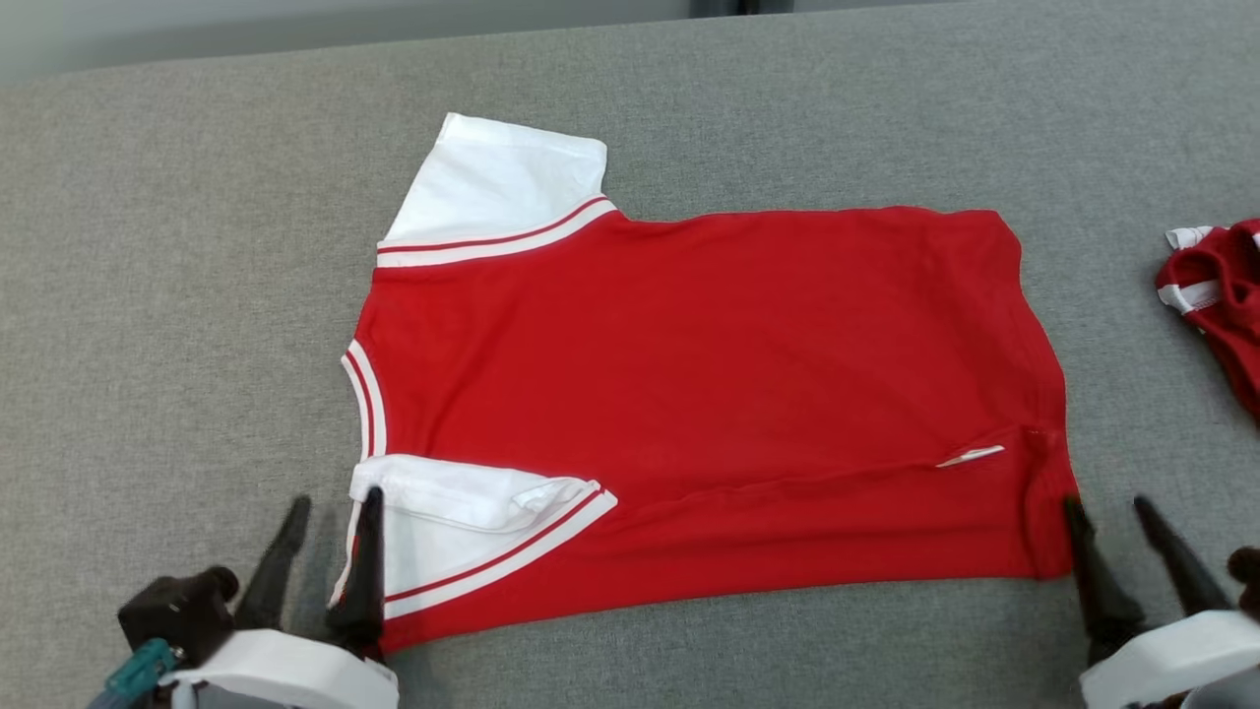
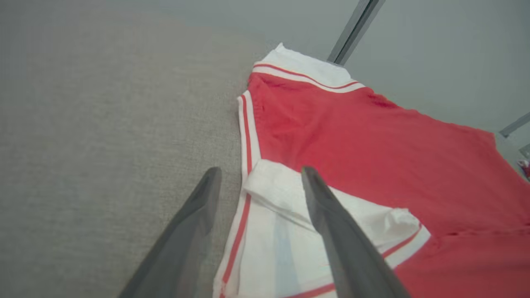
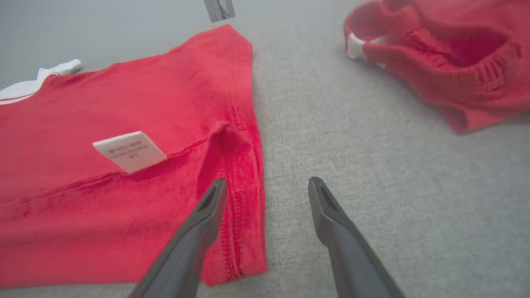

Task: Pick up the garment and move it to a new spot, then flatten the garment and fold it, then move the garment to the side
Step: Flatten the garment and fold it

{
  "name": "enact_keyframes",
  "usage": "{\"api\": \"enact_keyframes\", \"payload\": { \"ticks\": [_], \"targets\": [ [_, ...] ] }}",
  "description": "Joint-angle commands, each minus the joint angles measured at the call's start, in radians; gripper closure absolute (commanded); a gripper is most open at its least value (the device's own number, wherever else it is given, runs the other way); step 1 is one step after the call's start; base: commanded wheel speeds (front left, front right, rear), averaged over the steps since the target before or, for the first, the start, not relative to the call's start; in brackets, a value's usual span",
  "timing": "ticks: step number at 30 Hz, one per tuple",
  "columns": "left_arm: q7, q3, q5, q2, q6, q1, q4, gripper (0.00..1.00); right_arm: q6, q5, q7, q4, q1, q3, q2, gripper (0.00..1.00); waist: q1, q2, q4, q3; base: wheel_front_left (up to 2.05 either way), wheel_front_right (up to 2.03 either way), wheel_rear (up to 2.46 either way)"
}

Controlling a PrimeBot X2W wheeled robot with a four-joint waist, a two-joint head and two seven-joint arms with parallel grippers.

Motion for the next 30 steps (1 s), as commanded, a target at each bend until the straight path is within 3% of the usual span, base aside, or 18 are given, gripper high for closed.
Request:
{"api": "enact_keyframes", "payload": {
  "ticks": [1, 9, 23, 30],
  "targets": [
    [-0.027, 0.011, 0.017, 0.006, 0.008, -0.027, -0.012, 0.0, 0.0, -0.02, -0.023, -0.025, -0.018, -0.021, -0.001, 0.0, 0.0, 0.0, -0.005, -0.004, 0.0, 0.0, 0.0],
    [-0.167, 0.037, 0.113, 0.012, 0.032, -0.133, -0.056, 0.0, 0.0, -0.12, -0.152, -0.189, -0.098, -0.071, 0.028, 0.0, 0.0, 0.0, -0.032, -0.024, 0.0, 0.0, 0.0],
    [-0.175, 0.015, 0.166, 0.032, 0.035, -0.185, -0.032, 0.0, 0.0, -0.146, -0.142, -0.266, -0.087, -0.054, 0.055, 0.0, 0.0, 0.0, -0.029, -0.022, 0.0, 0.0, 0.0],
    [-0.11, -0.016, 0.179, 0.084, -0.04, -0.432, 0.015, 0.0, 0.0, -0.134, -0.128, -0.275, -0.126, -0.033, 0.059, 0.0, 0.0, 0.0, -0.049, 0.043, 0.0, 0.0, 0.0]
  ]
}}
